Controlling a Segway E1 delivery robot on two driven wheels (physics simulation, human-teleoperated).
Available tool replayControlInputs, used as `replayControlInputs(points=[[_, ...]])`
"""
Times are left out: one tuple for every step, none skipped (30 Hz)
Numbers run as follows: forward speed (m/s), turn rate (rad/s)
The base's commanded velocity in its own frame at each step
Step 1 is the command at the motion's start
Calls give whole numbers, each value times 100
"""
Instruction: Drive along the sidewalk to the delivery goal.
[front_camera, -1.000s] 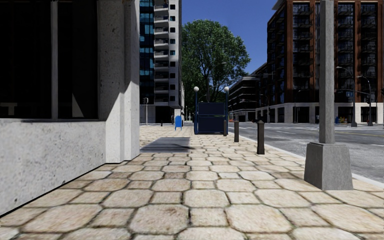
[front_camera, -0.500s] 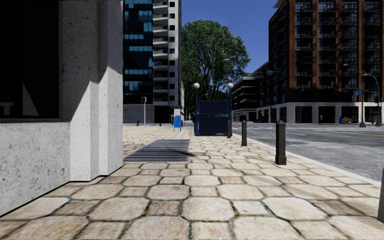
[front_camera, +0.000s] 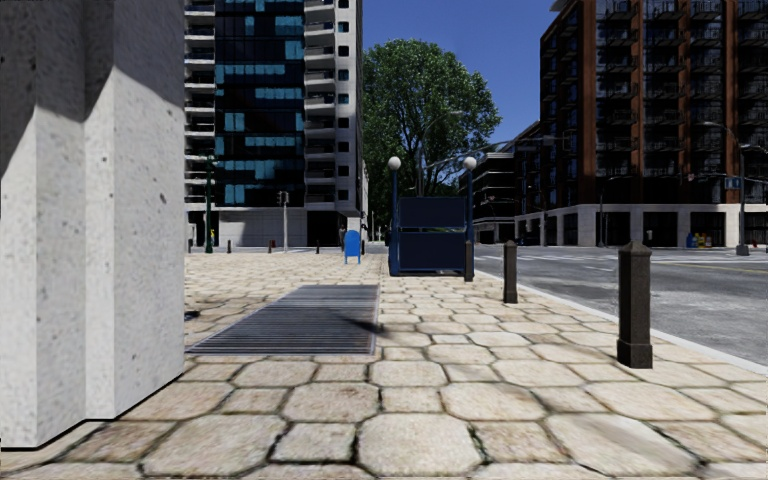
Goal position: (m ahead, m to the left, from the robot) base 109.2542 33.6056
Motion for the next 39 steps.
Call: replayControlInputs(points=[[200,0],[200,0],[200,0],[200,0],[200,0],[200,0],[200,0],[200,0],[200,0],[200,0],[200,0],[200,0],[200,0],[200,0],[200,0],[200,0],[200,0],[200,0],[200,0],[200,0],[200,0],[200,0],[200,2],[200,7],[200,17],[200,29],[200,36],[200,36],[200,46],[200,49],[200,50],[200,51],[200,51],[200,51],[200,51],[200,51],[200,50],[200,50],[200,49]])
